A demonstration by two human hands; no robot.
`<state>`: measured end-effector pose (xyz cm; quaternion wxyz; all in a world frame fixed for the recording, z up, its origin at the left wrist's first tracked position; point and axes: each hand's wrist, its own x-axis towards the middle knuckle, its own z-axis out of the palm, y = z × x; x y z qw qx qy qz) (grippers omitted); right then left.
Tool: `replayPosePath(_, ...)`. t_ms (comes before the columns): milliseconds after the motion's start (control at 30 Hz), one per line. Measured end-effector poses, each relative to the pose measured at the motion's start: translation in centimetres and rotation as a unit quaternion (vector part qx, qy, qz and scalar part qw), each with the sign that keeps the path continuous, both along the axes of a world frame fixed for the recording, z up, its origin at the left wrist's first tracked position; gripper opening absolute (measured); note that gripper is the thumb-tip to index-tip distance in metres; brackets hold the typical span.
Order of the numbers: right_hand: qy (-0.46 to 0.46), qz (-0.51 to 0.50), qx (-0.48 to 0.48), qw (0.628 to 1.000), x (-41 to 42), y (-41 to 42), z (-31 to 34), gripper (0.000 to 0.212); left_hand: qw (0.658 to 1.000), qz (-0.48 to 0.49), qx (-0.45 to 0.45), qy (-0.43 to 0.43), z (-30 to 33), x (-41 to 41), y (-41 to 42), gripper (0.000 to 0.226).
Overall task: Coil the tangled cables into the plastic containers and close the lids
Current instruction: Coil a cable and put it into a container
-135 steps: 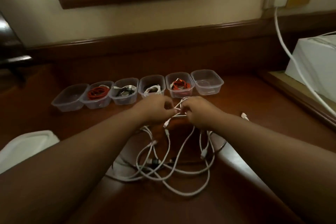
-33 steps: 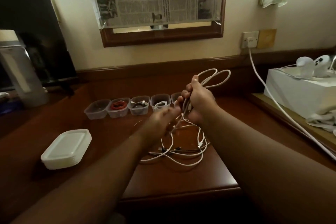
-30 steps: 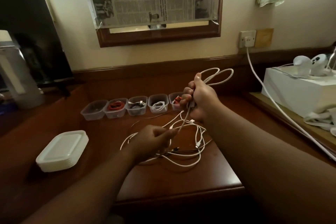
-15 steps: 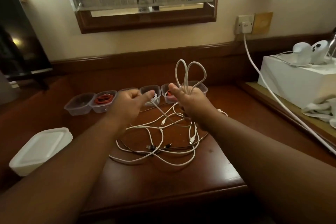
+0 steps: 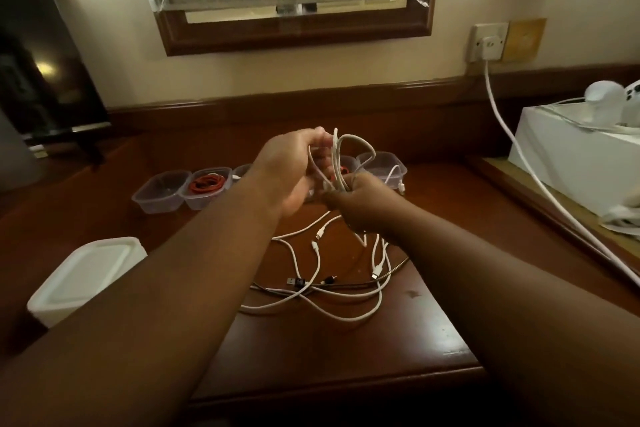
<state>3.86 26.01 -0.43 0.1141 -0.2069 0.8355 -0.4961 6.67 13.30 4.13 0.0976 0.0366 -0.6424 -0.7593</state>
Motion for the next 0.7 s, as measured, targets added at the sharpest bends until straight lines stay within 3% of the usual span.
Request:
replayPosePath(67,0.013,-0.054,-0.067,0.996,0.2,-0.1,0.9,0.022,0.992,0.076,-0.079,0.06,-0.5,0.2,-0.3,0.028)
replayPosePath(100,0.027,-0.076,-0.109,0.991,0.3,0.0,1.5,0.026,0.991,0.088,-0.072,0.065,-1.0,0.5,-0.3,0.03)
replayPosePath(200,0.073,-0.097,-0.214,0.969,1.4,0.4,4.1,0.034,0.998,-0.039,-0.01,0.038,-3.3,1.4,-0.1,0.032)
replayPosePath(300,0.092,-0.088,-0.271,0.954,2.9,0.7,6.2,0.04,0.977,-0.147,-0.154,0.031,-5.0,1.6,1.0,0.027)
replayPosePath(400,0.038,-0.042,-0.381,0.923,4.6,0.6,7.7,0.043,0.939,-0.095,-0.329,0.038,-5.3,1.7,1.9,0.008)
replayPosePath(500,-0.033,-0.001,-0.472,0.881,5.6,1.1,8.3,0.042,0.944,-0.021,-0.329,0.016,-5.1,1.5,1.2,0.019)
replayPosePath(600,0.005,-0.034,-0.421,0.906,5.6,2.2,7.4,0.037,0.954,0.027,-0.3,0.0,-3.7,2.0,-0.2,0.027)
replayPosePath(667,0.142,-0.09,-0.276,0.946,5.1,2.9,6.1,0.035,0.94,0.032,-0.338,0.022,-2.4,2.7,-0.8,0.027)
replayPosePath(700,0.212,-0.112,-0.203,0.949,4.9,3.0,5.5,0.035,0.932,0.034,-0.358,0.035,-1.7,3.1,-1.0,0.027)
